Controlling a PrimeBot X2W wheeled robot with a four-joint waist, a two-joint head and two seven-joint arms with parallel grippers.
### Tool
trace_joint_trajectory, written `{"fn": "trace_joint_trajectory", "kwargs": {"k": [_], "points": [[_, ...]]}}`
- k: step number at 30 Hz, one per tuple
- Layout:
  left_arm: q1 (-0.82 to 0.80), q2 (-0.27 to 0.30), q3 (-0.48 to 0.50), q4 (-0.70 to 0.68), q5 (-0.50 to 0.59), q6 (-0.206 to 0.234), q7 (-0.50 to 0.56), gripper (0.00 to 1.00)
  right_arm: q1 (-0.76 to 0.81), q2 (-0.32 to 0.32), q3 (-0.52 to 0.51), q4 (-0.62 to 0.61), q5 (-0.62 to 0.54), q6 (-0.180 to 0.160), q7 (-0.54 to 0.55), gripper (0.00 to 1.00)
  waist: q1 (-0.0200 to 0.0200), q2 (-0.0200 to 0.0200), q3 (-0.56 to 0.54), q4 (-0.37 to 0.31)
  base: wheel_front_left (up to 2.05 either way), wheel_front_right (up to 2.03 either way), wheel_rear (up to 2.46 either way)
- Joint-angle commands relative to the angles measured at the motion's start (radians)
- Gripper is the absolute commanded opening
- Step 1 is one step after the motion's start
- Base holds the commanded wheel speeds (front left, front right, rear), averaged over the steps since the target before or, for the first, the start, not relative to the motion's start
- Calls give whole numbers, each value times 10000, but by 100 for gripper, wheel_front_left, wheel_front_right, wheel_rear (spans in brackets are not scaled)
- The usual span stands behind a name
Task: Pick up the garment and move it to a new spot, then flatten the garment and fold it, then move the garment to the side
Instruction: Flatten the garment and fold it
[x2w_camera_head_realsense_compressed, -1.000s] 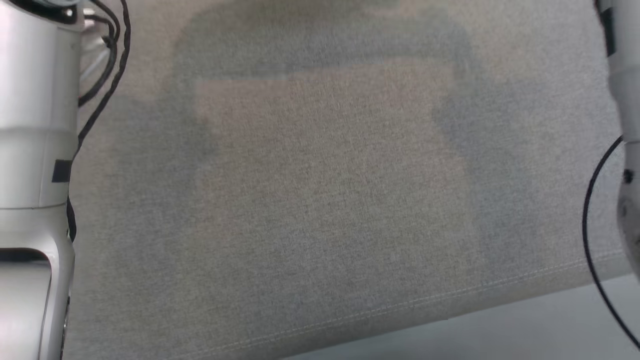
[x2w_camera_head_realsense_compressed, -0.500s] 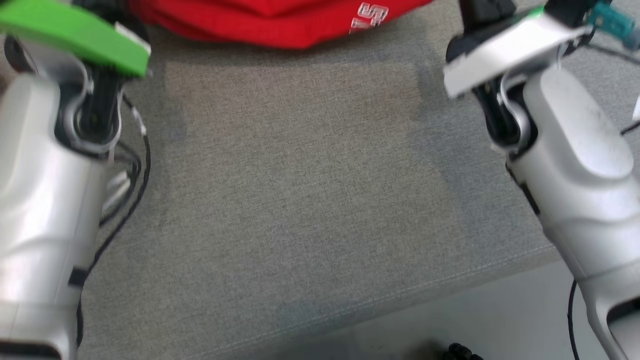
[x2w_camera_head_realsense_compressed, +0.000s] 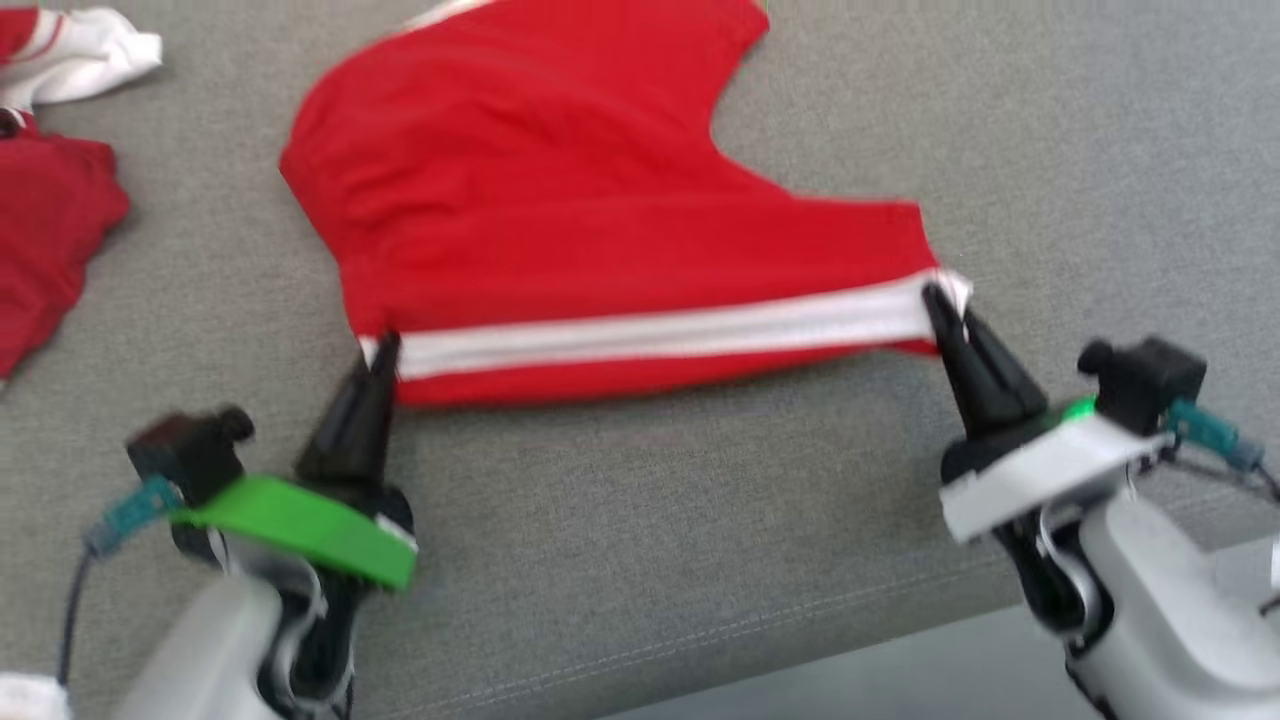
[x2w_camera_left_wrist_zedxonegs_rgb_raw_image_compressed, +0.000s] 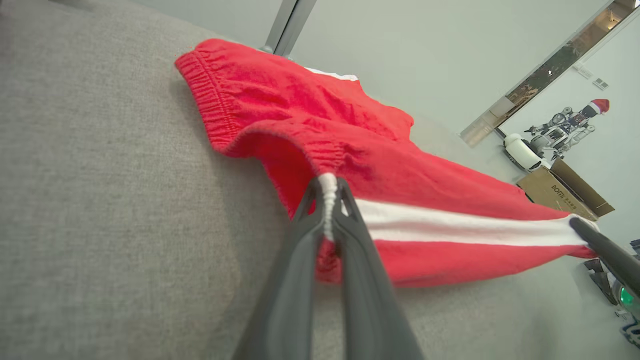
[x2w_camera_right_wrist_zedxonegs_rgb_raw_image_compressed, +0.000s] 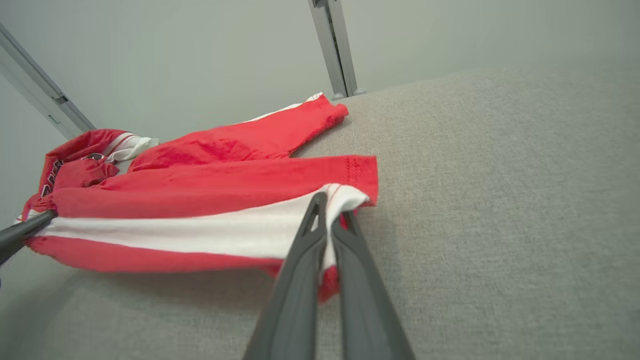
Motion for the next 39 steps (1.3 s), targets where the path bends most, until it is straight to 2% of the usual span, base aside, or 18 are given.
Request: {"fn": "trace_joint_trajectory", "kwargs": {"k": [1,6,12,23,27,32,39], "points": [[677,-85,-25,-89,96,127,-118,0,698,30,-137,-95,-85,-14,-44,0,1,-1,-756,216,0,0,0],[1949,-248,-40,-377,437,358,-220,0,2048,104,-337,-461,-155,-14,63,0,1,-1,-1394,266,0,0,0],[3837,-566,736,-1152,675,790,-282,0,3796,72,-725,-1618,-321,-15,610,0,1,-1,-2263,328,0,0,0],[6289,-933,1356,-2793,499,587,-268,0,5741,429,-1748,-3667,-855,-17,1906,0,1,-1,-2849,301,0,0,0],[6363,-1056,1209,-2917,450,689,-137,0,5765,522,-1959,-3856,-963,-17,2275,0,1,-1,-2964,441,0,0,0],[5801,-1509,989,-2850,133,904,300,0,5270,534,-2035,-3529,-921,-14,2631,0,1,-1,-3042,722,0,0,0],[4801,-2277,1041,-2595,-556,1844,1246,0,3658,356,-1884,-2251,-700,-12,2974,0,1,-1,-2915,1209,0,0,0]]}}
